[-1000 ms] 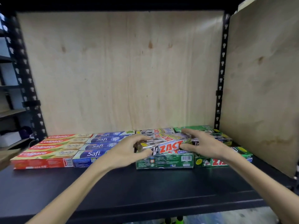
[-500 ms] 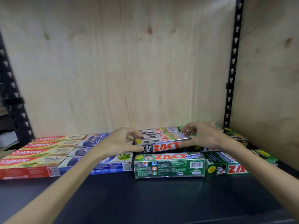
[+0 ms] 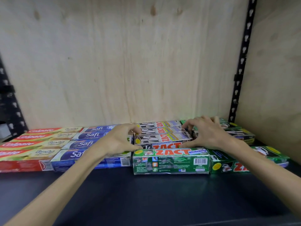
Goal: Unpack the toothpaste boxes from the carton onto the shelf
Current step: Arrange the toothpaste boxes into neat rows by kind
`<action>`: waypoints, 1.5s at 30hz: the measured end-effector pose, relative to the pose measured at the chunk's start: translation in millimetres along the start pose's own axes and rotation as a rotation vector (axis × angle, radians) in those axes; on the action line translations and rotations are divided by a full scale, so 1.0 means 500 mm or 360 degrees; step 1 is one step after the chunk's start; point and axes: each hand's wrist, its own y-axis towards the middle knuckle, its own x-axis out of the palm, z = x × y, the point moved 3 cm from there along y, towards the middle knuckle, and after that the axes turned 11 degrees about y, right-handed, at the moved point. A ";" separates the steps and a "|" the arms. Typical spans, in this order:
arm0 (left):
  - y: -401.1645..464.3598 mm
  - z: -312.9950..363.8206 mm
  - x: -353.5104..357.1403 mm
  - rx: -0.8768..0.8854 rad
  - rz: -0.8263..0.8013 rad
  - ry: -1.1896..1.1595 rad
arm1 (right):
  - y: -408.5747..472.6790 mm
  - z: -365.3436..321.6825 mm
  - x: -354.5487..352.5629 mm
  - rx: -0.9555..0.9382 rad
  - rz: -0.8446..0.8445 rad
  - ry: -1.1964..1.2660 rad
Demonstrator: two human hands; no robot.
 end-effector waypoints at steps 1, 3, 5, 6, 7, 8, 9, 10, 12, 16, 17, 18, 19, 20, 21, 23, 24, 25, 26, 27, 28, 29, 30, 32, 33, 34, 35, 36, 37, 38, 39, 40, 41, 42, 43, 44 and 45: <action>0.001 -0.005 0.002 -0.0021 -0.0010 -0.0018 | -0.002 -0.002 0.002 0.0001 -0.0005 0.0000; 0.002 -0.006 0.002 -0.0040 -0.0024 -0.0035 | -0.003 -0.003 0.002 0.0018 -0.0013 0.0021; 0.000 -0.003 -0.003 -0.0046 -0.0047 -0.0078 | -0.005 -0.003 -0.002 0.0040 -0.0017 0.0067; -0.003 -0.002 -0.007 -0.0048 -0.0070 -0.0127 | -0.008 -0.005 -0.006 0.0047 0.0006 0.0110; -0.008 -0.002 -0.011 -0.0045 -0.0104 -0.0195 | -0.014 -0.006 -0.013 0.0052 0.0050 0.0175; -0.015 -0.001 -0.017 -0.0038 -0.0134 -0.0276 | -0.021 -0.007 -0.020 0.0047 0.0111 0.0258; -0.023 0.000 -0.021 -0.0020 -0.0135 -0.0353 | -0.031 -0.009 -0.027 0.0036 0.0168 0.0363; -0.031 0.003 -0.026 0.0013 -0.0094 -0.0400 | -0.043 -0.010 -0.033 0.0015 0.0216 0.0472; -0.054 0.017 -0.032 0.0091 0.0045 -0.0383 | -0.070 -0.019 -0.039 -0.0020 0.0187 0.0651; -0.111 0.070 -0.014 0.0332 0.0172 -0.0290 | -0.126 -0.051 -0.029 -0.0127 0.0000 0.0580; -0.121 0.080 -0.007 0.0389 0.0180 -0.0234 | -0.135 -0.056 -0.028 -0.0129 0.0005 0.0577; -0.128 0.087 -0.002 0.0426 0.0185 -0.0167 | -0.142 -0.058 -0.030 -0.0140 0.0019 0.0583; -0.134 0.091 0.002 0.0428 0.0190 -0.0129 | -0.149 -0.064 -0.035 -0.0145 0.0016 0.0592; -0.140 0.092 0.003 0.0409 0.0199 -0.0125 | -0.153 -0.066 -0.039 -0.0150 0.0008 0.0582; -0.145 0.093 0.002 0.0389 0.0213 -0.0137 | -0.159 -0.071 -0.044 -0.0149 -0.0006 0.0584; -0.157 0.098 0.000 0.0367 0.0245 -0.0154 | -0.170 -0.081 -0.050 -0.0147 -0.0037 0.0569; -0.163 0.099 0.000 0.0360 0.0262 -0.0160 | -0.175 -0.084 -0.050 -0.0145 -0.0042 0.0543; -0.169 0.101 0.002 0.0352 0.0276 -0.0170 | -0.183 -0.090 -0.052 -0.0140 -0.0043 0.0520; -0.176 0.103 0.003 0.0339 0.0285 -0.0180 | -0.191 -0.093 -0.052 -0.0145 -0.0031 0.0507; -0.184 0.105 0.004 0.0324 0.0288 -0.0184 | -0.200 -0.096 -0.052 -0.0141 -0.0019 0.0518; -0.193 0.107 0.005 0.0315 0.0285 -0.0178 | -0.208 -0.096 -0.051 -0.0145 0.0006 0.0530; -0.203 0.112 0.005 0.0321 0.0283 -0.0169 | -0.216 -0.097 -0.050 -0.0150 0.0030 0.0538; -0.213 0.116 0.004 0.0337 0.0286 -0.0163 | -0.224 -0.098 -0.048 -0.0179 0.0059 0.0536; -0.236 0.125 0.003 0.0377 0.0295 -0.0191 | -0.242 -0.107 -0.041 -0.0262 0.0087 0.0518; -0.247 0.128 0.004 0.0393 0.0289 -0.0230 | -0.252 -0.113 -0.036 -0.0310 0.0098 0.0507; -0.258 0.131 0.005 0.0406 0.0276 -0.0276 | -0.263 -0.118 -0.030 -0.0347 0.0117 0.0502; -0.268 0.133 0.007 0.0409 0.0255 -0.0320 | -0.274 -0.124 -0.025 -0.0369 0.0131 0.0501; -0.277 0.133 0.010 0.0396 0.0226 -0.0357 | -0.285 -0.129 -0.020 -0.0371 0.0141 0.0504; -0.284 0.133 0.011 0.0369 0.0200 -0.0388 | -0.294 -0.132 -0.015 -0.0360 0.0147 0.0513; -0.290 0.133 0.012 0.0335 0.0178 -0.0413 | -0.302 -0.134 -0.011 -0.0344 0.0159 0.0527; -0.296 0.132 0.012 0.0297 0.0160 -0.0430 | -0.307 -0.134 -0.008 -0.0326 0.0171 0.0553; -0.300 0.133 0.011 0.0267 0.0147 -0.0438 | -0.312 -0.133 -0.008 -0.0303 0.0186 0.0592; -0.304 0.134 0.011 0.0249 0.0139 -0.0440 | -0.316 -0.133 -0.008 -0.0281 0.0190 0.0629; -0.309 0.136 0.010 0.0240 0.0135 -0.0442 | -0.320 -0.133 -0.007 -0.0265 0.0191 0.0651; -0.314 0.138 0.010 0.0233 0.0136 -0.0447 | -0.324 -0.133 -0.006 -0.0261 0.0188 0.0659; -0.319 0.139 0.010 0.0225 0.0139 -0.0457 | -0.330 -0.133 -0.006 -0.0261 0.0189 0.0666; -0.325 0.139 0.011 0.0215 0.0142 -0.0470 | -0.337 -0.134 -0.006 -0.0260 0.0188 0.0685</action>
